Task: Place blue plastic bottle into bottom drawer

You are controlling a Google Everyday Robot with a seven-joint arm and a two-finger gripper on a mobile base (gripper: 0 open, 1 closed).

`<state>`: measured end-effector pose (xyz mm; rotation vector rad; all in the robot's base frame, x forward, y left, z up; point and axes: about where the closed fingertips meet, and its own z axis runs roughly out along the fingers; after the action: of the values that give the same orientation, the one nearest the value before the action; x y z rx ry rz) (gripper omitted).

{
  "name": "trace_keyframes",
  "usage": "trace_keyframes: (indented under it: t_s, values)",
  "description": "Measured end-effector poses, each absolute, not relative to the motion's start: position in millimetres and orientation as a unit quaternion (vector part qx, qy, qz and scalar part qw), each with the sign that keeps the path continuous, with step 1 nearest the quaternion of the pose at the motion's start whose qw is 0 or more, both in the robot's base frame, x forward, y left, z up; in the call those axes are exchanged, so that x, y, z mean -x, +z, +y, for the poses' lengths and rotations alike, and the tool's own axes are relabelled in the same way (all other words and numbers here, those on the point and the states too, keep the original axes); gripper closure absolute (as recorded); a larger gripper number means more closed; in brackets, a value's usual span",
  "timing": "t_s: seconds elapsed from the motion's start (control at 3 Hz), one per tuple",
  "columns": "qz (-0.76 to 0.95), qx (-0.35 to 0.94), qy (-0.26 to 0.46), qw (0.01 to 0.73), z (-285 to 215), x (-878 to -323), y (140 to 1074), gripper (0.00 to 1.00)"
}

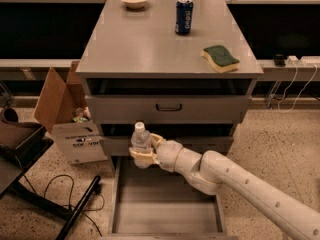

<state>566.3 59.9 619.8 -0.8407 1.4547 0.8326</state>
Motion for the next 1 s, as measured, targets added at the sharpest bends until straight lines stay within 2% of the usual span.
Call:
trace_keyframes:
  t_s: [0.33, 1.0]
  values:
    - [0.634, 0.351, 0.363, 0.586, 59.8, -571.8, 599.8, 1.0]
    - [0.682, 0.372, 0.31, 0.549, -8.2, -581.2, 480.3, 1.0]
